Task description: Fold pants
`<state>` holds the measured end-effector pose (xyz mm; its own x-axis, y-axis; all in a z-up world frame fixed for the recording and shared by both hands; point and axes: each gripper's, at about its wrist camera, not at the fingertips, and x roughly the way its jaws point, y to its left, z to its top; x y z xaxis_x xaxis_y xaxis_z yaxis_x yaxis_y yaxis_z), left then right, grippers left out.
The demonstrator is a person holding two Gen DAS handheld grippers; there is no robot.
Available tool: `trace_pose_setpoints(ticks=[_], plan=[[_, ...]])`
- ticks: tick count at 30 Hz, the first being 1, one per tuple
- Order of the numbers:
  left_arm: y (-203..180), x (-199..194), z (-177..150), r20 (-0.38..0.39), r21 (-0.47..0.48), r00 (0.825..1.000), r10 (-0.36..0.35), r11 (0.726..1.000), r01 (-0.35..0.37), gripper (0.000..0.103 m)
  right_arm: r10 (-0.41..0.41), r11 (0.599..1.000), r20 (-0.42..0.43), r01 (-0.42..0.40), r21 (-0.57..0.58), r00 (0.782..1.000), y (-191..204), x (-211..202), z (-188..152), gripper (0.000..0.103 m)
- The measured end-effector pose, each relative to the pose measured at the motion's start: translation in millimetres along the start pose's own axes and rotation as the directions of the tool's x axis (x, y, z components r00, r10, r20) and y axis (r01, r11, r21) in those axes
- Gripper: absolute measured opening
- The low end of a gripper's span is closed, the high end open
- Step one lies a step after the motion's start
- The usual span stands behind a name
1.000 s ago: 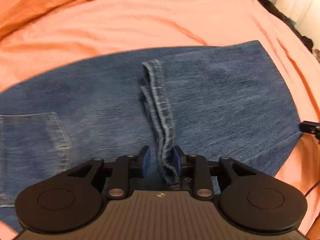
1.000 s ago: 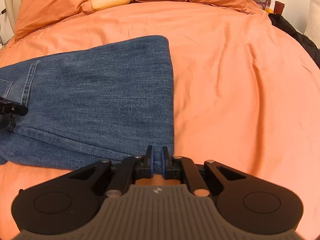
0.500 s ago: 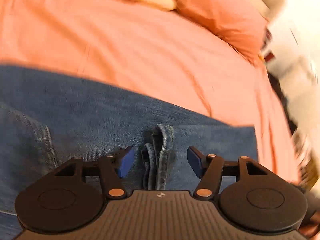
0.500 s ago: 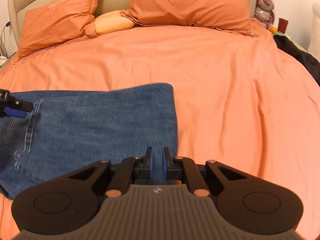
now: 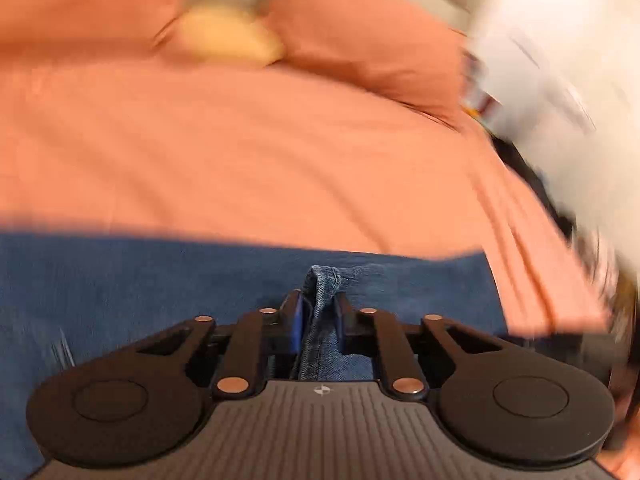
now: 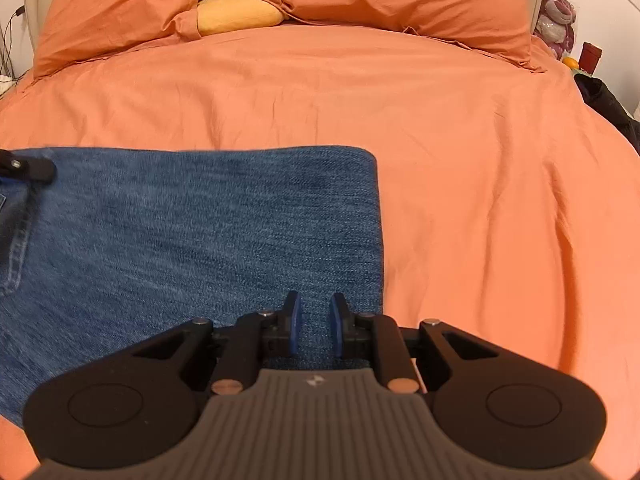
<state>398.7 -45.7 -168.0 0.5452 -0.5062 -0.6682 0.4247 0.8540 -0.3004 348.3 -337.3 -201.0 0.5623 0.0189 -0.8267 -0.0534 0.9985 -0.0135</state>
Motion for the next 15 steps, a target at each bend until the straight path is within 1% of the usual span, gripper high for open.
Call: trace_pose_setpoints(ticks=[1,2,3,4,6,7,9,10,11,12,14,15], plan=[[-13,-5,-2,0.021,0.100,1.000,0.012,0.995,-0.014,0.014,0.000,1.000,0.001,0.000,0.001,1.000,0,1,0,0.012],[-22,-7,-4,0.034,0.175,0.999,0.029,0.984,-0.034,0.013,0.000,1.000,0.001,0.000,0.003,1.000,-1,1,-1,0.013],[-28,-5,-6,0.032,0.224,0.998,0.052,0.973,-0.058,0.013,-0.001,1.000,0.002,0.001,0.003,1.000,0,2,-1,0.013],[-28,0,-7,0.017,0.239,0.997,0.078,0.968,-0.079,0.012,-0.003,1.000,0.002,0.003,0.001,1.000,0,3,-2,0.013],[-18,8,-8,-0.012,0.213,0.992,0.123,0.970,-0.117,0.011,-0.006,1.000,0.001,0.006,-0.002,1.000,0,4,-2,0.013],[-14,9,-11,-0.029,0.200,0.987,0.155,0.969,-0.146,0.011,-0.007,1.000,-0.001,0.007,0.000,1.000,0,4,-2,0.013],[2,26,-11,-0.084,0.146,0.982,0.169,0.977,-0.155,0.006,-0.003,1.000,-0.009,0.003,0.000,1.000,-1,5,-1,0.013],[8,30,-11,-0.109,0.125,0.976,0.188,0.977,-0.175,0.006,-0.001,1.000,-0.013,0.001,0.001,1.000,-1,6,0,0.013],[13,35,-13,-0.130,0.111,0.972,0.196,0.977,-0.182,0.007,0.001,1.000,-0.018,0.000,0.003,1.000,0,7,0,0.013],[18,39,-15,-0.140,0.089,0.971,0.195,0.979,-0.184,0.013,0.005,1.000,-0.022,-0.005,0.005,1.000,-1,8,-1,0.013],[25,40,-14,-0.154,0.047,0.970,0.187,0.982,-0.182,0.015,0.013,1.000,-0.025,-0.013,0.010,1.000,-3,10,-2,0.013],[28,38,-13,-0.161,0.033,0.969,0.188,0.982,-0.185,0.019,0.016,1.000,-0.027,-0.016,0.016,1.000,-4,12,-2,0.013]])
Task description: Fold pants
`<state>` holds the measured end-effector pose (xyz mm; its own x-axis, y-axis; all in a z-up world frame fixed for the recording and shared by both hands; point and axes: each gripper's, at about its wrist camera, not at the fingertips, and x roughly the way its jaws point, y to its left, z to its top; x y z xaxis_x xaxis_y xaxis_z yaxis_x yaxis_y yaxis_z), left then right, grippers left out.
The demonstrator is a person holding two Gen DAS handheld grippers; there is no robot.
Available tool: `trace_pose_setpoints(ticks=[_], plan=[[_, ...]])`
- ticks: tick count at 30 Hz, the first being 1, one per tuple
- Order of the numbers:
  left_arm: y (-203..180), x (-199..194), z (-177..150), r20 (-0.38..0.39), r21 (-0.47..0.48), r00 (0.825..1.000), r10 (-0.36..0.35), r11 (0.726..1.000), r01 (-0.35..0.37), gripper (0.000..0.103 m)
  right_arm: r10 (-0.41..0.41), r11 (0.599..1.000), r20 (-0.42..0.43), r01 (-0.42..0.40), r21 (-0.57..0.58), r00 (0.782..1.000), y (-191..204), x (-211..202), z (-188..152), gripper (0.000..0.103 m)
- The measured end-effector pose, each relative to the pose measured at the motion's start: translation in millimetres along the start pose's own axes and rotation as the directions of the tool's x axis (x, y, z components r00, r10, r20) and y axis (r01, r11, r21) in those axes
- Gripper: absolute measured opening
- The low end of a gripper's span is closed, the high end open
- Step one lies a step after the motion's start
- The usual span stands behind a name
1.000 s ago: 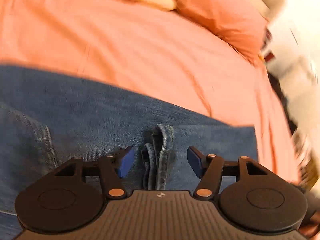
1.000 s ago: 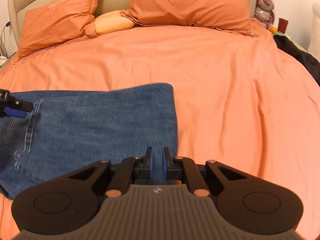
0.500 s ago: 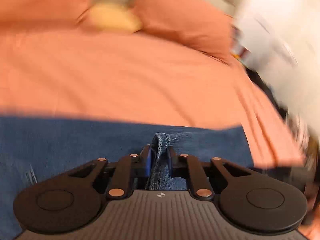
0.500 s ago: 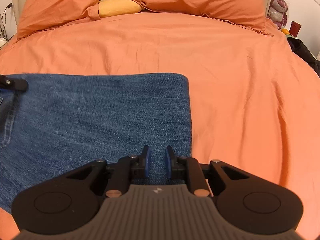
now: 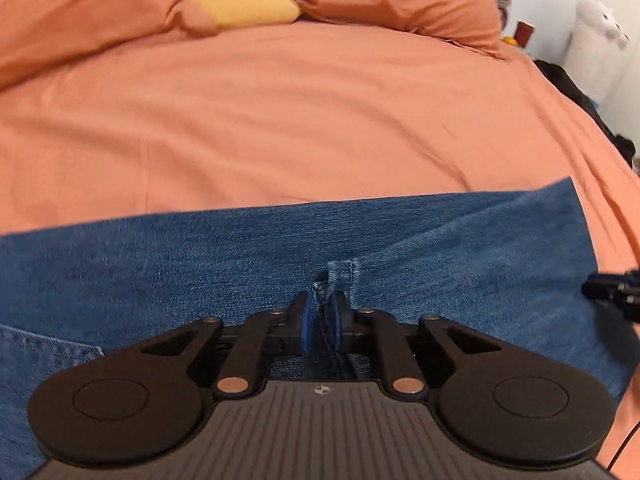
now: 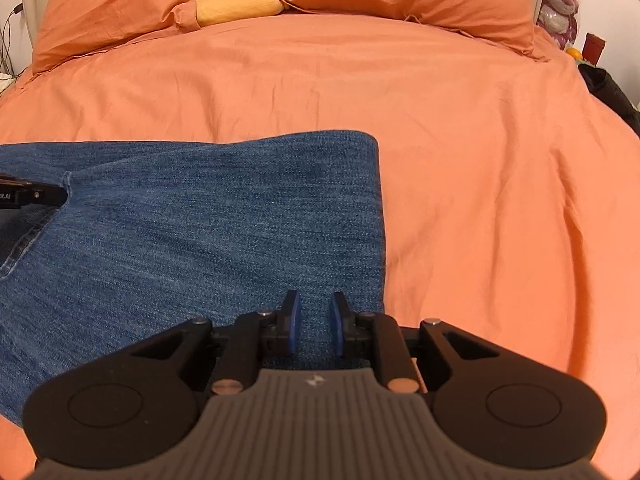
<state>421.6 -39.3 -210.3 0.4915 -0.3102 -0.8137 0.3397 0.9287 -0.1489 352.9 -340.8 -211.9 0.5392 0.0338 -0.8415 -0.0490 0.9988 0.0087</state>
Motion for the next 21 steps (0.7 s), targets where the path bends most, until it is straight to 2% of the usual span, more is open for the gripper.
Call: trace_pose_setpoints(ticks=[4,6,12,17,21], plan=[[2,-6,3,-0.034,-0.011,0.999,0.022,1.000,-0.023,0.023,-0.003,1.000,-0.009,0.003,0.008,1.000,0,2,3,0.013],[4,-15,2,-0.055,-0.018,0.997,0.062,0.998,-0.063,0.023,-0.019,1.000,-0.017,0.019,0.001,1.000,3,-2,5,0.013],[29,-68,-16,-0.034,-0.071,0.997,0.068,0.995,-0.070,0.024,-0.023,0.994,0.009,0.024,-0.111,1.000,23,-34,5,0.013],[54,-125,-34,-0.003,-0.128,0.993,0.115,0.985,-0.115,0.037,0.026,0.987,0.025,-0.022,-0.161,0.999,47,-61,6,0.013],[84,-171,-51,0.047,-0.208,0.986,0.162,0.967,-0.149,0.056,0.064,0.971,0.034,-0.055,-0.232,0.997,80,-79,7,0.016]])
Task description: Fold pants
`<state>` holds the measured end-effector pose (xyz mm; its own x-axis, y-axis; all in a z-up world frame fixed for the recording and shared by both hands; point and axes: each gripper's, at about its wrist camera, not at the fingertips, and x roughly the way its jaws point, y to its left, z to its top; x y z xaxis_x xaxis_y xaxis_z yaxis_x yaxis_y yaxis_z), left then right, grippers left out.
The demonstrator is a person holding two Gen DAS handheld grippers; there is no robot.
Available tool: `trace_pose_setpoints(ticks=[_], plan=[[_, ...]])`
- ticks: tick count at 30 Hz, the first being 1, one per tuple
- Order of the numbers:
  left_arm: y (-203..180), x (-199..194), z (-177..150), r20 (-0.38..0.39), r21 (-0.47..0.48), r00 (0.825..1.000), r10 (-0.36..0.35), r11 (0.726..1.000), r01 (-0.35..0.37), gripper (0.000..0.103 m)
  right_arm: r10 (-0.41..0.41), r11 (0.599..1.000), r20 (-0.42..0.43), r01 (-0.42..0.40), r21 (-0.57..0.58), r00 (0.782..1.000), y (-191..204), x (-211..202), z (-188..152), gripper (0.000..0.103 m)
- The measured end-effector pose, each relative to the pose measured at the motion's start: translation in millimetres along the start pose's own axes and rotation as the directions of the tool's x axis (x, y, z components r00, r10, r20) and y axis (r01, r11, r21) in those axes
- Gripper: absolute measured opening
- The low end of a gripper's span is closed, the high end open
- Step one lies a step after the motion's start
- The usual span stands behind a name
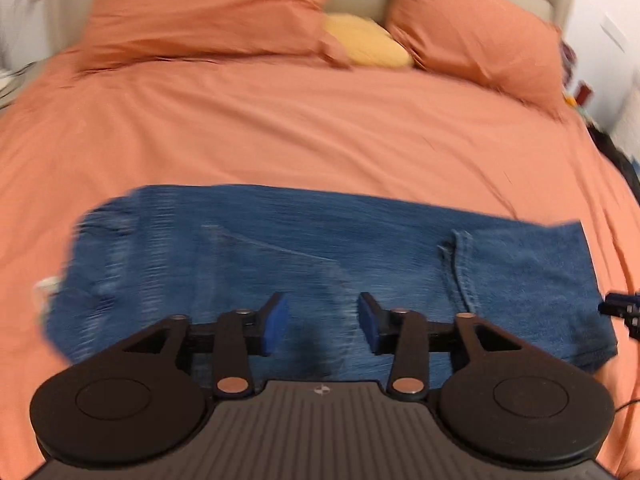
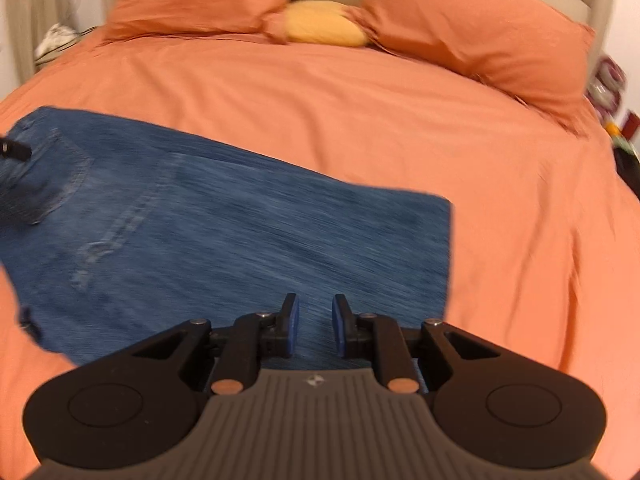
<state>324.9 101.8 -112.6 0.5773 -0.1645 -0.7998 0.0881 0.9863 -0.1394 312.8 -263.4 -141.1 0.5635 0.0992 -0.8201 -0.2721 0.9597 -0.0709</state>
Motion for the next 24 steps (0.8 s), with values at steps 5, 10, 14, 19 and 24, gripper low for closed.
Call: trace_pose_setpoints(ticks=[5,10,14,19,24], plan=[[63,-33,-14,0.046,-0.174,0.998,0.042,0.984,-0.033,0.064,0.051,0.993,0.010,-0.050,-0.109,0.999,45,-12,15,0.021],[123,-40,-40,0.052,-0.368,0.998,0.045,0.930,-0.023,0.071,0.105,0.977,-0.007,-0.105,-0.184,0.994,85,-12,28,0.021],[164,-30,-66,0.072,-0.540,0.997,0.015,0.841,0.027,0.075,0.103,0.962,-0.036,-0.108,-0.250,0.994,114,-2,37,0.021],[196,1,-89,0.112,-0.701,0.993,-0.041,0.705,0.108,0.078,0.094,0.947,-0.075,-0.113,-0.301,0.993,134,18,47,0.021],[210,31,-98,0.162,-0.768,0.983,-0.083,0.615,0.178,0.079,0.098,0.924,-0.115,-0.133,-0.358,0.989,143,40,60,0.021]])
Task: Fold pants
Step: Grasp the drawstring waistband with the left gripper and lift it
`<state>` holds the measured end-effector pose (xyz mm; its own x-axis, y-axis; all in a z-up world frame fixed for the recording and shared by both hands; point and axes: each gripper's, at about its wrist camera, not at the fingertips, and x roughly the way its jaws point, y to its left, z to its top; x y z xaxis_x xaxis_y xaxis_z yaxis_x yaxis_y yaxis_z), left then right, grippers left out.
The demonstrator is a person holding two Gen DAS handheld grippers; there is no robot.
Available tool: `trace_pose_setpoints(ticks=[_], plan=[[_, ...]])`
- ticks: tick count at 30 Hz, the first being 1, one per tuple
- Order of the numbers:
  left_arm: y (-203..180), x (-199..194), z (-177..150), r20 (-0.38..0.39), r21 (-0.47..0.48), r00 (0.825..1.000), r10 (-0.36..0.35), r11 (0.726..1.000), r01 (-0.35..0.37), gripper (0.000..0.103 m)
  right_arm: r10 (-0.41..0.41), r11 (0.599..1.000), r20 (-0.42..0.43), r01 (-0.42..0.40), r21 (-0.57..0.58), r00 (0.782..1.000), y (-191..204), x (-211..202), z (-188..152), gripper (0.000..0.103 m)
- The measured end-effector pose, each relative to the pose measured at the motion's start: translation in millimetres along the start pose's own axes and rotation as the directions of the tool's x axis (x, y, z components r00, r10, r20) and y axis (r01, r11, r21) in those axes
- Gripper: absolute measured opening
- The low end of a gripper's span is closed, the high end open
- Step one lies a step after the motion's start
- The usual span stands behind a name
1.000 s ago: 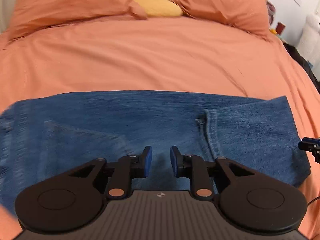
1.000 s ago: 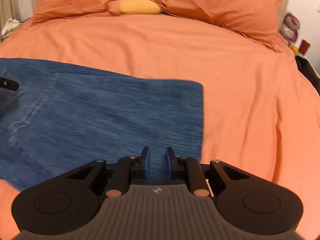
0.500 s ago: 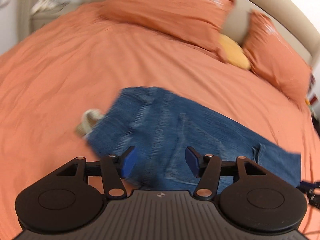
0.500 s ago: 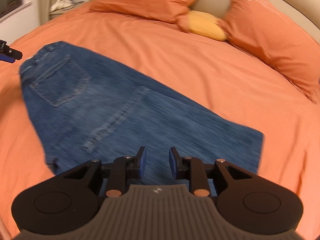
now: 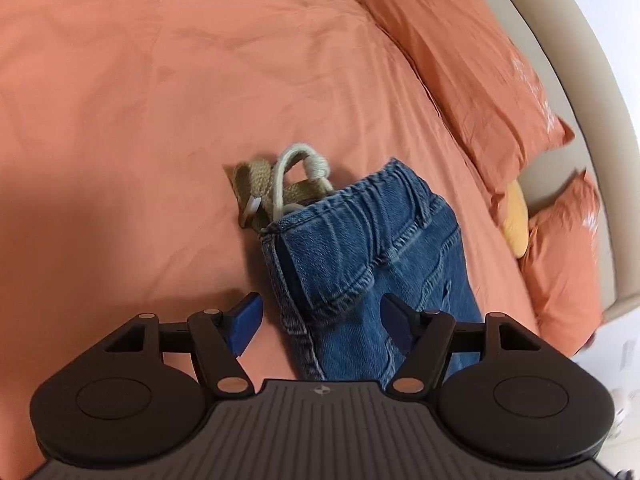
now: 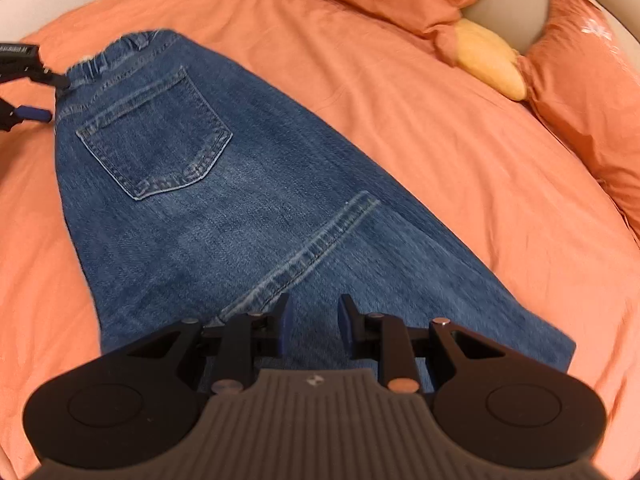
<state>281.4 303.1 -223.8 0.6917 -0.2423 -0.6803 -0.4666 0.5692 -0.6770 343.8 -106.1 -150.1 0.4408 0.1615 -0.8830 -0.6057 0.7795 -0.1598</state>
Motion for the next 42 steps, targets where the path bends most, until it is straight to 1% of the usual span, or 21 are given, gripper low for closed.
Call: trace_pose_setpoints(ticks=[4,9,11,12,13,14,16,19,22,25,28,34,36,38,39,42], plan=[[7,16,3,0.007,-0.033,0.999,-0.034,0.999,0.034,0.079,0.021,0.999,-0.034,-0.023,-0.042,0.999,1,19,13,0.021],[14,27,6,0.017,-0.018,0.997,-0.071,0.997,0.071,0.078,0.068,0.993,-0.108,-0.077,-0.086,0.992,9,48,17,0.020],[16,31,7,0.016,-0.001,0.997,-0.082,0.997,0.082,0.076,0.087,0.991,-0.132,-0.099,-0.087,0.987,9,57,17,0.016],[16,32,8,0.016,0.011,0.996,-0.087,0.996,0.087,0.073,0.103,0.990,-0.145,-0.115,-0.079,0.984,8,61,18,0.012],[16,33,8,0.015,0.021,0.996,-0.092,0.996,0.092,0.067,0.115,0.989,-0.160,-0.127,-0.071,0.980,7,64,19,0.011],[17,33,8,0.015,0.031,0.995,-0.100,0.995,0.099,0.064,0.118,0.989,-0.170,-0.132,-0.072,0.978,6,66,20,0.011],[18,34,7,0.020,0.049,0.994,-0.105,0.993,0.104,0.051,0.120,0.987,-0.185,-0.137,-0.082,0.976,7,69,21,0.011],[20,31,6,0.031,0.062,0.992,-0.120,0.991,0.118,0.039,0.124,0.987,-0.196,-0.142,-0.081,0.973,6,71,21,0.011],[14,23,4,0.048,0.102,0.991,-0.125,0.987,0.120,0.033,0.144,0.987,-0.202,-0.156,-0.046,0.969,1,73,23,0.011],[1,15,4,0.062,0.156,0.992,-0.107,0.983,0.096,0.032,0.162,0.986,-0.203,-0.168,-0.011,0.966,-5,76,22,0.011],[-19,6,7,0.060,0.196,0.996,-0.061,0.979,0.048,0.032,0.168,0.985,-0.202,-0.175,-0.014,0.965,-10,77,21,0.011],[-84,-20,9,0.083,0.309,0.997,0.005,0.950,-0.030,0.031,0.176,0.984,-0.197,-0.170,0.049,0.964,-21,75,22,0.011],[-110,-31,4,0.105,0.356,0.994,0.015,0.933,-0.052,0.031,0.177,0.984,-0.176,-0.168,0.061,0.968,-23,69,22,0.012],[-138,-43,-4,0.130,0.407,0.991,0.011,0.911,-0.063,0.031,0.171,0.983,-0.124,-0.161,0.086,0.977,-32,56,18,0.018],[-152,-48,-9,0.144,0.436,0.990,0.004,0.897,-0.068,0.031,0.171,0.981,-0.100,-0.161,0.107,0.980,-39,48,15,0.023],[-197,-66,-33,0.195,0.529,0.981,-0.010,0.843,-0.096,0.031,0.170,0.973,-0.068,-0.157,0.167,0.983,-60,28,-2,0.024]])
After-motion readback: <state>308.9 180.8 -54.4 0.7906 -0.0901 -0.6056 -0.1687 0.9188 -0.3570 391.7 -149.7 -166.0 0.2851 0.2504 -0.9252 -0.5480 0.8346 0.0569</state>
